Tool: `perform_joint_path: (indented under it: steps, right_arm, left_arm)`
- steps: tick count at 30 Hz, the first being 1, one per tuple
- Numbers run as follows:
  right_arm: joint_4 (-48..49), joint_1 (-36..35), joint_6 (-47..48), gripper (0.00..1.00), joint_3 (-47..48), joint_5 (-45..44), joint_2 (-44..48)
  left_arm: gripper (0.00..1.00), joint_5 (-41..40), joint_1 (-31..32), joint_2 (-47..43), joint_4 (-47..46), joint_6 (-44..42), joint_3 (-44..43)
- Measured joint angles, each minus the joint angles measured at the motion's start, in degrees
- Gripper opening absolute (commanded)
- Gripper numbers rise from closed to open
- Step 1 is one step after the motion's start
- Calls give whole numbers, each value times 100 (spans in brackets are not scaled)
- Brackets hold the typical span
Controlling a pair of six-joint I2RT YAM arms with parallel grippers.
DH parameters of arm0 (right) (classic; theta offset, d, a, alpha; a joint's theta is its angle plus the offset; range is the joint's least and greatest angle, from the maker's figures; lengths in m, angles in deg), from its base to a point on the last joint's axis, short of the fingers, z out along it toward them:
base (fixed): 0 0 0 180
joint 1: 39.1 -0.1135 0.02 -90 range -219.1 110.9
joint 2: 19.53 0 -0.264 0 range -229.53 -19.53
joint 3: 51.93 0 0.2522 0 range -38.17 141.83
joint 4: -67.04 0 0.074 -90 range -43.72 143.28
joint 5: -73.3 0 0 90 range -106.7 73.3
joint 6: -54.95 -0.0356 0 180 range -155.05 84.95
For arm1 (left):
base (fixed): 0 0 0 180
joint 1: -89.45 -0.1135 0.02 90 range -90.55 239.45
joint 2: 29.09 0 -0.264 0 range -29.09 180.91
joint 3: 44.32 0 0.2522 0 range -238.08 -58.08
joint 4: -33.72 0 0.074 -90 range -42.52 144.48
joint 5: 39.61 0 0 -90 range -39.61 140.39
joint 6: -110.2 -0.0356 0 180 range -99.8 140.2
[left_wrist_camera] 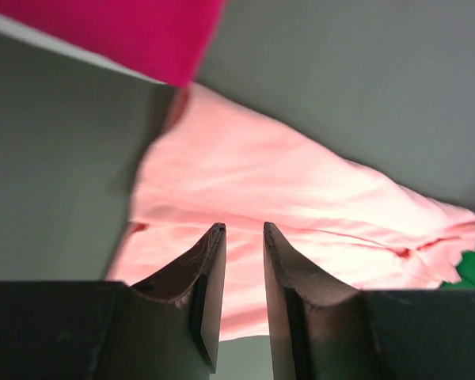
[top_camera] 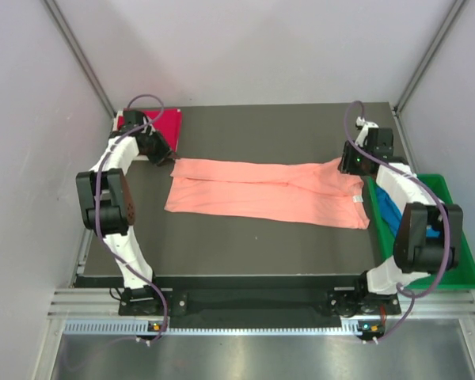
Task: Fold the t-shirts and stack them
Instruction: Fold the tshirt
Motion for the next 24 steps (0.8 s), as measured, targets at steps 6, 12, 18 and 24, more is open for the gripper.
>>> perform_joint_path:
  steps: [6,12,18,24]
  right_arm:
    - [-26,0,472,45,262,826,-828]
    - [-262,-37,855,45,566,1318,-1377]
    - [-444,-87,1071,46,570,1379,-1606]
    - [-638,-87,1200,46,573,1419,-1690]
  left_arm:
    - [31,428,315,334,-431,221,269]
    - [31,315,304,734,-422,343,487]
    - [31,190,282,737,-435,431,474]
    - [31,168,282,737,-431,452,472]
